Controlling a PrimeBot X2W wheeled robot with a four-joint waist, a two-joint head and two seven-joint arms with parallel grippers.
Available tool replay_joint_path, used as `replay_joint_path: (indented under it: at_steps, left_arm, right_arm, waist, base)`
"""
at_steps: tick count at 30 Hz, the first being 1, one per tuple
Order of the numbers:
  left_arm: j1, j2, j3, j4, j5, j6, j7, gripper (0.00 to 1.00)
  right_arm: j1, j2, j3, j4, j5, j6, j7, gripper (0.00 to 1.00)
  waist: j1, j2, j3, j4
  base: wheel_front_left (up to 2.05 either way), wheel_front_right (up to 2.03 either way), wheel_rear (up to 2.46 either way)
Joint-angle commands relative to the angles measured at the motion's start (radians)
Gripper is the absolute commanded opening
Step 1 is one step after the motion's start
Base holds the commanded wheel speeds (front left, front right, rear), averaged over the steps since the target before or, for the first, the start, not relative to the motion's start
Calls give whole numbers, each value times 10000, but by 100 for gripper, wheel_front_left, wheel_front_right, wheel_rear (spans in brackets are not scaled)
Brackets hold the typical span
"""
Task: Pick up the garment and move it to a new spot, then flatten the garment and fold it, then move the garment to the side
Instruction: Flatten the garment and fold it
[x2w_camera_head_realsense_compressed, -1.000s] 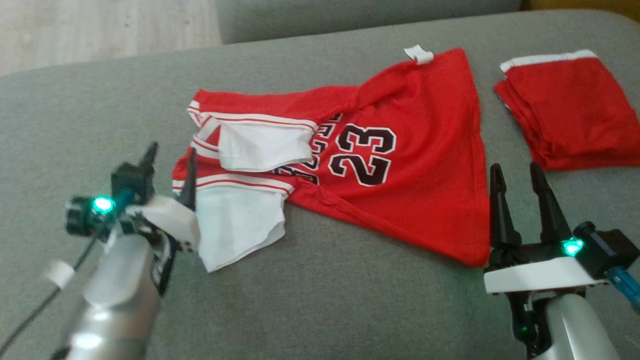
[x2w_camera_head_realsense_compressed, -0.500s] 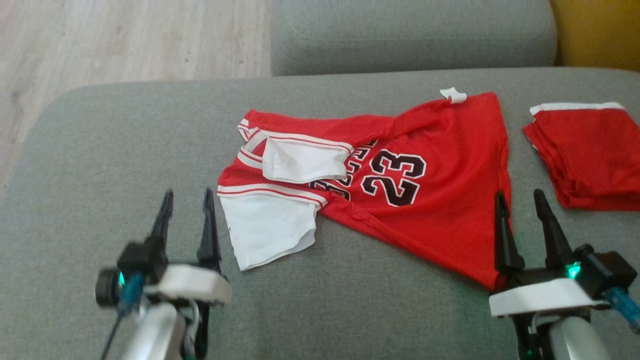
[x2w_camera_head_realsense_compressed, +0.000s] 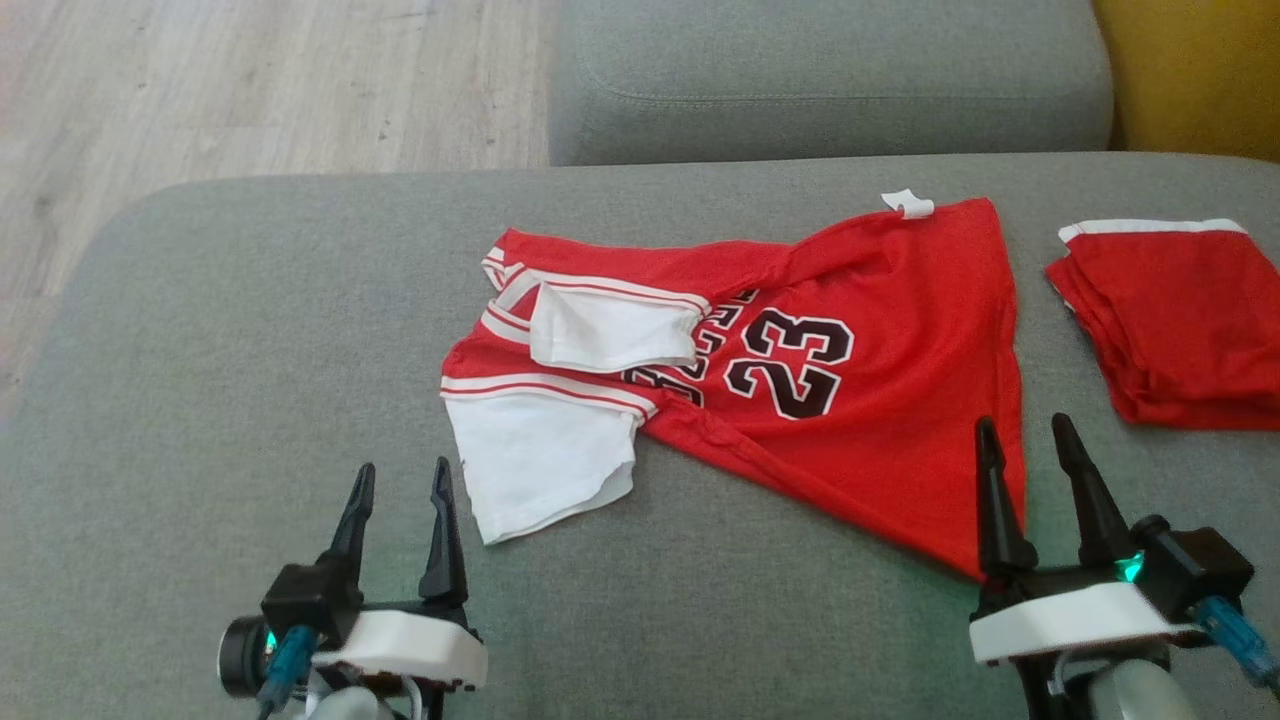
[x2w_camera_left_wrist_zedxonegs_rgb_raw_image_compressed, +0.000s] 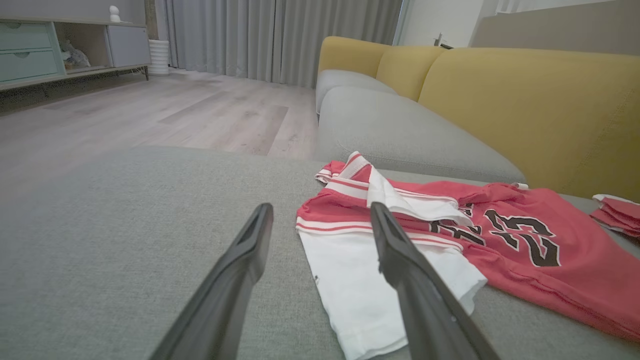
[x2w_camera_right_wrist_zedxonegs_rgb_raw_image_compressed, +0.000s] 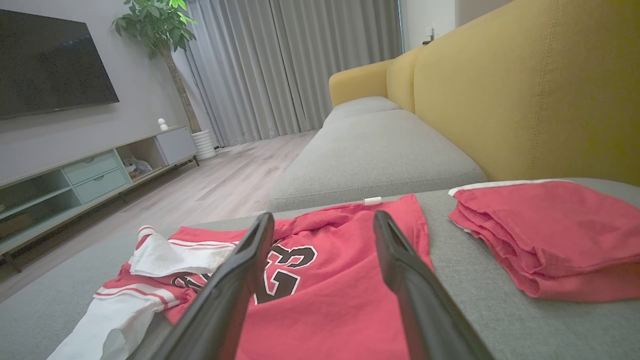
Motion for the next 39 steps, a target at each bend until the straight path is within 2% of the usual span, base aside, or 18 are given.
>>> replay_joint_path:
  at_steps: [1,11,16,23,39]
  left_arm:
    - [-533,30,286,-171,-31,-96,-71,100]
    - [-923,80,-165,1211,-166,-315,1346,100]
    - [-1112,24,-248,1910,-328,-229,2099,100]
    - [-1320,118,-295,2292,-204,18,2204,100]
    - [-1635,159,-205,2685,-488,-11,2005,100]
  right_arm:
    - [-363,-55,304,-283,-17,67,-107,100]
    - [-514,-55,341,-344,45,67,-107,100]
    - [-610,-55,303,-373,54,67,-107,100]
    - [-698,-55,236,-436,64,67,-107,100]
    - [-741,-54,172,-433,46,67,-107,100]
  waist:
    - [1,0,41,-74]
    - [1,0,538,-579]
    - [1,0,778,-796]
    - [1,0,967,-937]
    - [1,0,1106,-927]
  base:
    - [0,0,0]
    - [0,0,0]
    - [0,0,0]
    - [0,0,0]
    - [0,0,0]
